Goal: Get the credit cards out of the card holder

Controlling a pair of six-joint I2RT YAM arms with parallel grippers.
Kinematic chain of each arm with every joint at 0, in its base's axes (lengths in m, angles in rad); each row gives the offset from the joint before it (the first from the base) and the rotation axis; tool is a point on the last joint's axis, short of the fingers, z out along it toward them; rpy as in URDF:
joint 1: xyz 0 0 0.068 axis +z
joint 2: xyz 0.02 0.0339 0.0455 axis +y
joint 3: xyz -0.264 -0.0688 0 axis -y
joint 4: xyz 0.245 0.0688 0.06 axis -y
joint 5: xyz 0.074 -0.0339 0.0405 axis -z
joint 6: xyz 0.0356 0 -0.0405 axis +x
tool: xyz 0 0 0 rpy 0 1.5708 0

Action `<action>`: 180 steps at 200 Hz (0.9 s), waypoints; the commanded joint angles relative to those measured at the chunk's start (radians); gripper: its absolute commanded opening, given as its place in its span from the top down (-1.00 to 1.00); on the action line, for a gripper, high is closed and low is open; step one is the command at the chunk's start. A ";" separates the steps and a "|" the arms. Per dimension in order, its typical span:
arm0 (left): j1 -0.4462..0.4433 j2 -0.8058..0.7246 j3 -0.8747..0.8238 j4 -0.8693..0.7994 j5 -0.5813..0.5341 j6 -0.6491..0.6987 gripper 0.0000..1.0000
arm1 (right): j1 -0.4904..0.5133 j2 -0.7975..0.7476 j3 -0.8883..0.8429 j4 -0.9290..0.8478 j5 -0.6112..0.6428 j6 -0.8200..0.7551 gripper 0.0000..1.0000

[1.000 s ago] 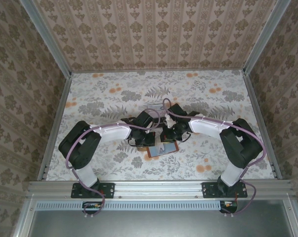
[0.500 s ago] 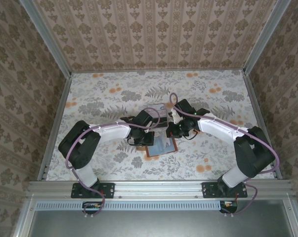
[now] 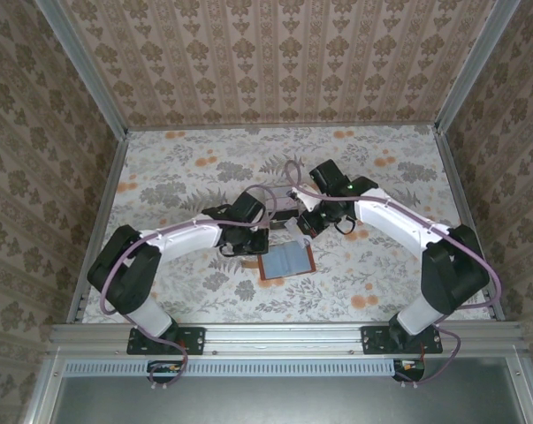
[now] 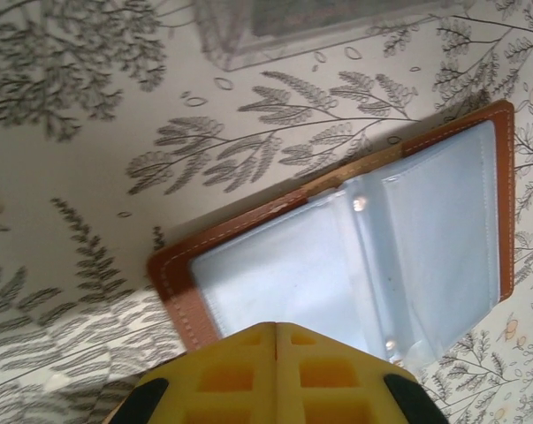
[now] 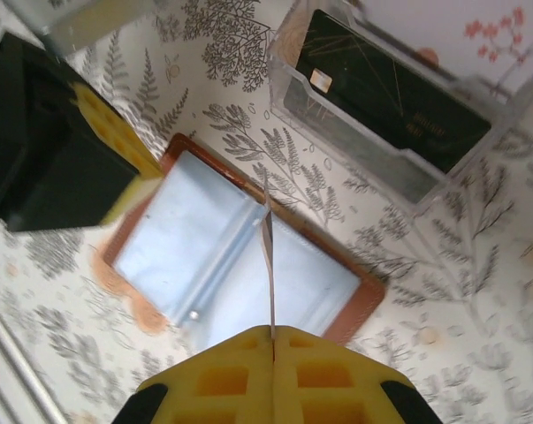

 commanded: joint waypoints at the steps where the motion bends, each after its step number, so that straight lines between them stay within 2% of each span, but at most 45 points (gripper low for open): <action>1: 0.019 -0.044 -0.045 -0.008 -0.025 -0.001 0.86 | -0.005 0.037 0.077 -0.085 0.068 -0.300 0.98; 26: 0.035 -0.066 -0.097 0.018 -0.030 -0.012 0.86 | -0.007 0.070 0.144 -0.086 0.124 -0.428 1.00; 73: 0.049 -0.108 -0.143 0.027 -0.024 -0.024 0.86 | -0.007 0.149 0.286 -0.188 0.130 -0.724 1.00; 97: 0.051 -0.124 -0.148 0.016 -0.024 -0.021 0.86 | -0.006 0.203 0.367 -0.230 0.132 -0.827 1.00; 180: 0.065 -0.146 -0.164 -0.006 -0.032 -0.034 0.86 | -0.018 0.492 0.764 -0.438 0.107 -0.960 1.00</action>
